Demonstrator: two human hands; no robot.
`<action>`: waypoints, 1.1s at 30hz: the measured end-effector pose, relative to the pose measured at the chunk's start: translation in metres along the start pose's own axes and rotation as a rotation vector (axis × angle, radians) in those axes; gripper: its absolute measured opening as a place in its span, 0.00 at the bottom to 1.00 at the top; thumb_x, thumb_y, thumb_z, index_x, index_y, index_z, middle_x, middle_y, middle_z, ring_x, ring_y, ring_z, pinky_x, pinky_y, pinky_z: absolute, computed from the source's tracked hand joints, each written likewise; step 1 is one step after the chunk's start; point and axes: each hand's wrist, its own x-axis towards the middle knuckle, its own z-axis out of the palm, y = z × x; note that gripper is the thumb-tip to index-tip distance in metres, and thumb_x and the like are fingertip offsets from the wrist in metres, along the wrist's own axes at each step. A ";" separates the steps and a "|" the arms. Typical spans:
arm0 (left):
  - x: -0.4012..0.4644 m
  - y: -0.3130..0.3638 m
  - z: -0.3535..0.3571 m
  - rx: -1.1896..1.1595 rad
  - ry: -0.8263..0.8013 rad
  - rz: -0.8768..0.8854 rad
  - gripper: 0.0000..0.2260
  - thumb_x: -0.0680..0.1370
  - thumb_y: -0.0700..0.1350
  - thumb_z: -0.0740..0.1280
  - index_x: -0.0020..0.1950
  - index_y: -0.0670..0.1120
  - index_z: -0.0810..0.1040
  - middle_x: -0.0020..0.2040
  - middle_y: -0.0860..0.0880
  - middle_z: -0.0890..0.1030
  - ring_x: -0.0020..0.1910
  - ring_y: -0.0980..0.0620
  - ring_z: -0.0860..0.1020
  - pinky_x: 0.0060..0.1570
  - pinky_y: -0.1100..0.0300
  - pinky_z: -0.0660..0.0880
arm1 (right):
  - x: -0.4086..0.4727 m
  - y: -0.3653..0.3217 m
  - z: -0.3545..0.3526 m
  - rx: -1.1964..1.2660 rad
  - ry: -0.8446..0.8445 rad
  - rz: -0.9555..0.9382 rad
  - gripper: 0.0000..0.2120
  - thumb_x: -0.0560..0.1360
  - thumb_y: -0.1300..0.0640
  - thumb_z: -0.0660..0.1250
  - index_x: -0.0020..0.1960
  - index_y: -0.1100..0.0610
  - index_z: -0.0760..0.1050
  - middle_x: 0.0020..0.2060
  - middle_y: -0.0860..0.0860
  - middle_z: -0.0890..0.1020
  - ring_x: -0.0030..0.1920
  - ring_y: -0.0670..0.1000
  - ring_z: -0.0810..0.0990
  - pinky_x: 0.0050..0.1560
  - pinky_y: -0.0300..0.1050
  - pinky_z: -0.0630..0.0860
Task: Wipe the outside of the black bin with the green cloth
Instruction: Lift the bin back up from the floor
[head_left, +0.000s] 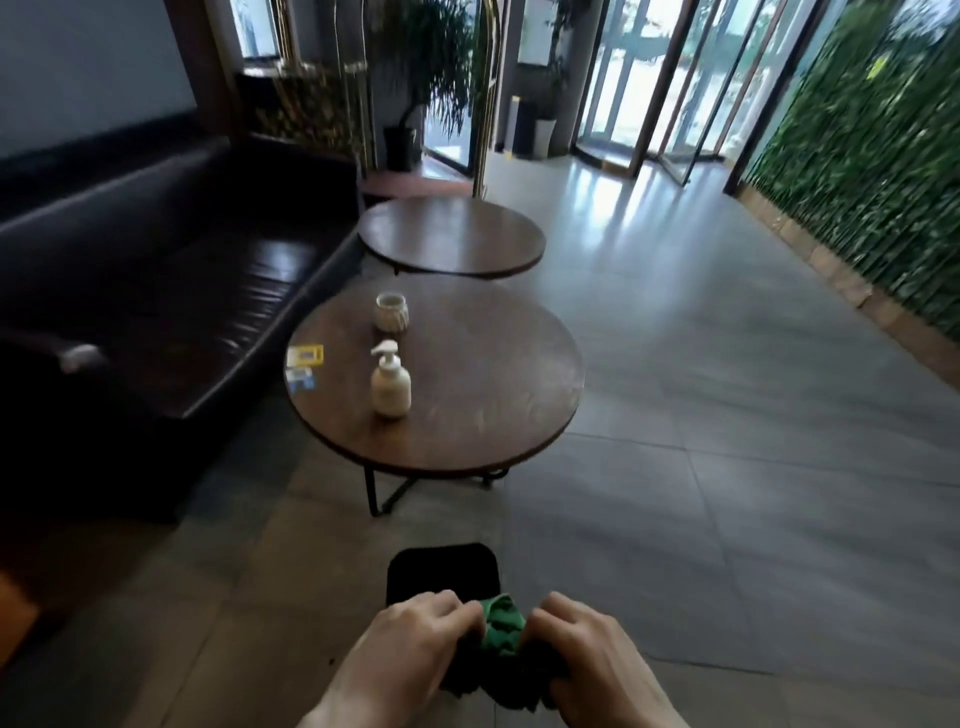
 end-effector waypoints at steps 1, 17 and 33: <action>0.000 0.006 -0.020 0.000 0.003 0.013 0.15 0.79 0.47 0.57 0.65 0.57 0.72 0.59 0.53 0.75 0.60 0.52 0.75 0.57 0.55 0.73 | -0.001 -0.012 -0.017 -0.011 0.013 0.005 0.09 0.71 0.58 0.63 0.50 0.52 0.76 0.49 0.50 0.75 0.49 0.54 0.76 0.49 0.52 0.75; 0.038 0.001 -0.134 0.143 0.157 0.163 0.11 0.79 0.45 0.59 0.60 0.54 0.72 0.52 0.53 0.77 0.54 0.50 0.78 0.52 0.53 0.75 | 0.051 -0.059 -0.092 -0.344 0.187 -0.058 0.13 0.76 0.55 0.70 0.59 0.49 0.73 0.51 0.48 0.76 0.49 0.52 0.76 0.38 0.46 0.71; 0.244 -0.088 -0.087 0.060 0.021 -0.032 0.13 0.79 0.45 0.57 0.62 0.56 0.68 0.53 0.53 0.75 0.57 0.51 0.75 0.54 0.53 0.75 | 0.232 0.115 -0.078 -0.209 0.014 0.003 0.11 0.78 0.52 0.64 0.59 0.47 0.69 0.56 0.46 0.72 0.57 0.51 0.73 0.46 0.51 0.76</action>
